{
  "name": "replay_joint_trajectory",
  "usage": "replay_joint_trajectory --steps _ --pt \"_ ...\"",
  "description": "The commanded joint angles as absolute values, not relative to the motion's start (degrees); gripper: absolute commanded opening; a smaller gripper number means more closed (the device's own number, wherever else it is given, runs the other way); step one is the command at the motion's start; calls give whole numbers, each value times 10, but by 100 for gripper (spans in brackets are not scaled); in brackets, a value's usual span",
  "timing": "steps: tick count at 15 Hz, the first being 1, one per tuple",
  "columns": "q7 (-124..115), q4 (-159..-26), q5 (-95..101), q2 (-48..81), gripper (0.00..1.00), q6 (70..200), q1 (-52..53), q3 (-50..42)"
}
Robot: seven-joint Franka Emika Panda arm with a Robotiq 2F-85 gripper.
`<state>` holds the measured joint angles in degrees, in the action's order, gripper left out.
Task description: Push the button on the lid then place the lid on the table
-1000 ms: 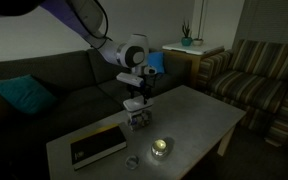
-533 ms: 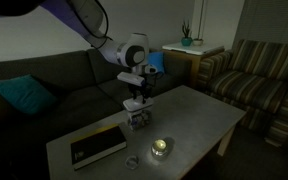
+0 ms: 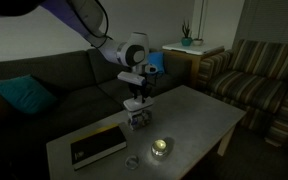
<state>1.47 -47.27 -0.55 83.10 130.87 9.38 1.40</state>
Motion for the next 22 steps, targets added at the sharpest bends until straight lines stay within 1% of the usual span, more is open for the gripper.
replay_joint_trajectory --steps 1,14,22 --pt "23 -493 -5 818 29 1327 91 16" --pt "25 -545 -4 778 29 1337 92 16" --pt "29 -670 0 683 29 1378 90 13"
